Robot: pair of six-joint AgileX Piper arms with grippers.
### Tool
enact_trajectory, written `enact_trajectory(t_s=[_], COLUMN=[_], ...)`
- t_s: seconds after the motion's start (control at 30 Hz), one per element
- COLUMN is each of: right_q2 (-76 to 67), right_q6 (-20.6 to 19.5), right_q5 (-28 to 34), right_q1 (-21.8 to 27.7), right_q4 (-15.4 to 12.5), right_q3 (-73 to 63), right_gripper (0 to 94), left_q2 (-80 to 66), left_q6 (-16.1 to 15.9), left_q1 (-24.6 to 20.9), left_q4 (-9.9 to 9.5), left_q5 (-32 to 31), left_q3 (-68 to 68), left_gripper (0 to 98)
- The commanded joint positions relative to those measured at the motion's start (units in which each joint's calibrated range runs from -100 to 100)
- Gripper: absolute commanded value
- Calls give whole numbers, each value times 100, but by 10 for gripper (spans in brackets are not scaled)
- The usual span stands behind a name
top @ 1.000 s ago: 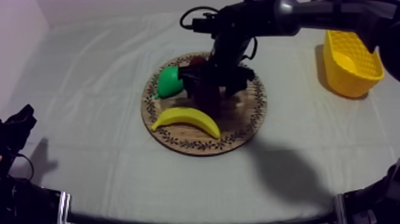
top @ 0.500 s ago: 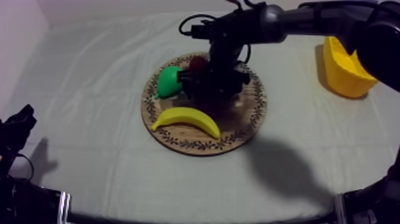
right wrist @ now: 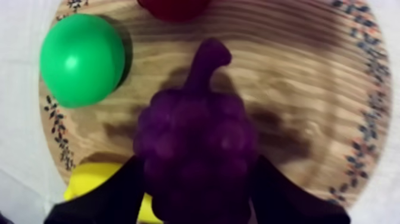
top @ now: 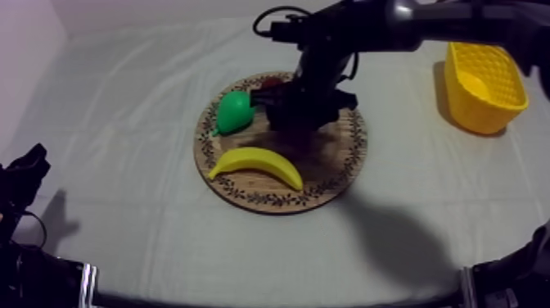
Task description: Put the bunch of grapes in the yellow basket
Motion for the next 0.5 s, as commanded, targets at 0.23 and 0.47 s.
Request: enact_trajectory(t_s=[0.23, 0.47], right_q2=[-2319, -3898], right_q6=[461, 901], right_q5=[489, 902], right_q1=[490, 1271], right_q4=[-130, -360], right_q3=[911, 1183], right_gripper=[369, 379], left_q2=[5, 5], left_q6=[1, 1], left_q1=[-2, -2], left_q4=[0, 0], left_q5=[-1, -1], left_q3=[0, 0], left_gripper=[1, 1])
